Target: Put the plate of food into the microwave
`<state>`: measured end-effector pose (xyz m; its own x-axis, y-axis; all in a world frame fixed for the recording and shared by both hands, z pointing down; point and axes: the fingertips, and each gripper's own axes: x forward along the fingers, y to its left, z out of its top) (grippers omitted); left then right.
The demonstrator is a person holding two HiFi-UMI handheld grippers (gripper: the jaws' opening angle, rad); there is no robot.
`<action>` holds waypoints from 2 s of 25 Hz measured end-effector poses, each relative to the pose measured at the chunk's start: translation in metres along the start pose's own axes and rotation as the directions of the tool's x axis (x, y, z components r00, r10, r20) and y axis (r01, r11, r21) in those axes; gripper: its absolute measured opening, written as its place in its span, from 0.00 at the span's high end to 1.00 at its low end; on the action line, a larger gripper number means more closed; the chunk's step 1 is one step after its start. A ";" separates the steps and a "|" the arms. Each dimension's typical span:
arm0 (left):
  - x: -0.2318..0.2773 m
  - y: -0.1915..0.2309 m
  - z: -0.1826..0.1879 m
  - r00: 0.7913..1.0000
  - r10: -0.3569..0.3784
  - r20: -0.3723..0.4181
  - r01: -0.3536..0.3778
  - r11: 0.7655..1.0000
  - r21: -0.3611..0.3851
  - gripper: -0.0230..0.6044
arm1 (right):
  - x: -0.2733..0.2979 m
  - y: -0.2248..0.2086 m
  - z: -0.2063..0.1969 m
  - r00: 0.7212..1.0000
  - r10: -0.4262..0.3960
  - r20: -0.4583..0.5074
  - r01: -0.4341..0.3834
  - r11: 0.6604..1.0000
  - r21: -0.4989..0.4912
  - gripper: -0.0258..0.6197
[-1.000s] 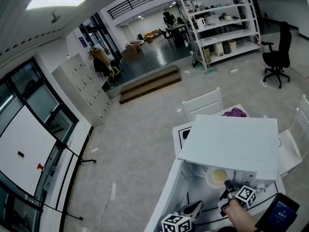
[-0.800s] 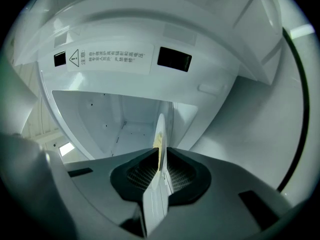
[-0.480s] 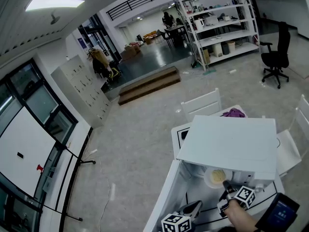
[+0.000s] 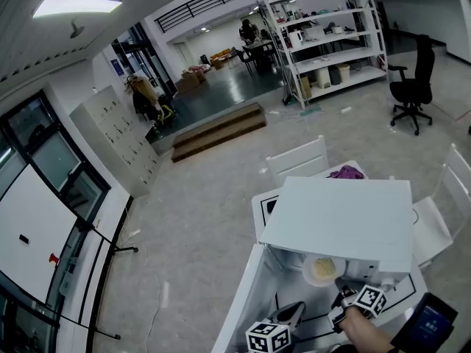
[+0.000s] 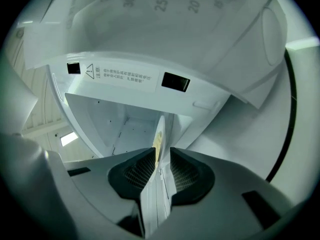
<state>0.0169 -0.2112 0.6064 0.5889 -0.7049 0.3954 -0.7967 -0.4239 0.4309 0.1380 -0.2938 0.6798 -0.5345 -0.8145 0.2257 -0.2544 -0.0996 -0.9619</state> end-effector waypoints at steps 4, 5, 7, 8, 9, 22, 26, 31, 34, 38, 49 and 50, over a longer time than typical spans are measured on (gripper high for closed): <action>0.010 -0.004 0.002 1.000 0.000 -0.010 0.000 1.000 0.010 0.95 | -0.007 0.002 0.001 1.000 -0.012 -0.017 0.012 0.999 -0.043 0.86; 0.013 -0.005 0.002 1.000 0.000 -0.013 0.000 1.000 0.013 0.95 | -0.009 0.002 0.000 1.000 -0.016 -0.023 0.015 0.998 -0.054 0.86; 0.020 -0.006 0.001 1.000 0.001 -0.020 0.000 1.000 0.020 0.95 | -0.013 0.001 0.000 0.999 -0.025 -0.036 0.022 0.996 -0.082 0.86; 0.024 -0.006 0.000 1.000 0.002 -0.023 -0.002 1.000 0.023 0.95 | -0.015 0.002 0.000 0.999 -0.028 -0.044 0.024 0.995 -0.096 0.86; 0.027 -0.006 0.000 1.000 0.004 -0.027 -0.004 1.000 0.027 0.95 | -0.016 0.003 -0.001 0.998 -0.031 -0.052 0.025 0.993 -0.112 0.86; 0.069 0.002 -0.019 0.995 0.050 -0.083 -0.044 0.996 0.073 0.95 | -0.043 0.007 -0.009 0.986 -0.084 -0.147 0.027 0.934 -0.357 0.96; 0.076 0.009 -0.023 0.992 0.067 -0.102 -0.058 0.994 0.091 0.95 | -0.049 0.011 -0.015 0.983 -0.087 -0.164 0.012 0.913 -0.408 0.96; 0.087 0.013 -0.022 0.989 0.093 -0.112 -0.081 0.991 0.110 0.95 | -0.062 0.012 -0.013 0.981 -0.093 -0.173 0.004 0.890 -0.455 0.96; 0.094 0.014 -0.020 0.988 0.103 -0.114 -0.090 0.989 0.114 0.95 | -0.068 0.012 -0.012 0.980 -0.096 -0.175 0.002 0.882 -0.472 0.96; 0.101 0.014 -0.020 0.988 0.103 -0.118 -0.089 0.989 0.118 0.95 | -0.072 0.009 -0.012 0.979 -0.099 -0.177 0.002 0.878 -0.479 0.96; 0.115 0.020 -0.015 0.988 0.115 -0.107 -0.102 0.988 0.114 0.95 | -0.074 0.009 -0.008 0.979 -0.098 -0.181 -0.007 0.864 -0.503 0.96; 0.115 0.020 -0.014 0.988 0.115 -0.106 -0.103 0.988 0.114 0.95 | -0.073 0.010 -0.008 0.979 -0.098 -0.181 -0.007 0.863 -0.504 0.96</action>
<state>0.0703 -0.2931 0.6718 0.5044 -0.6844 0.5264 -0.8633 -0.4110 0.2929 0.1684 -0.2305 0.6551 -0.6444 -0.6835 0.3428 -0.6224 0.2083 -0.7545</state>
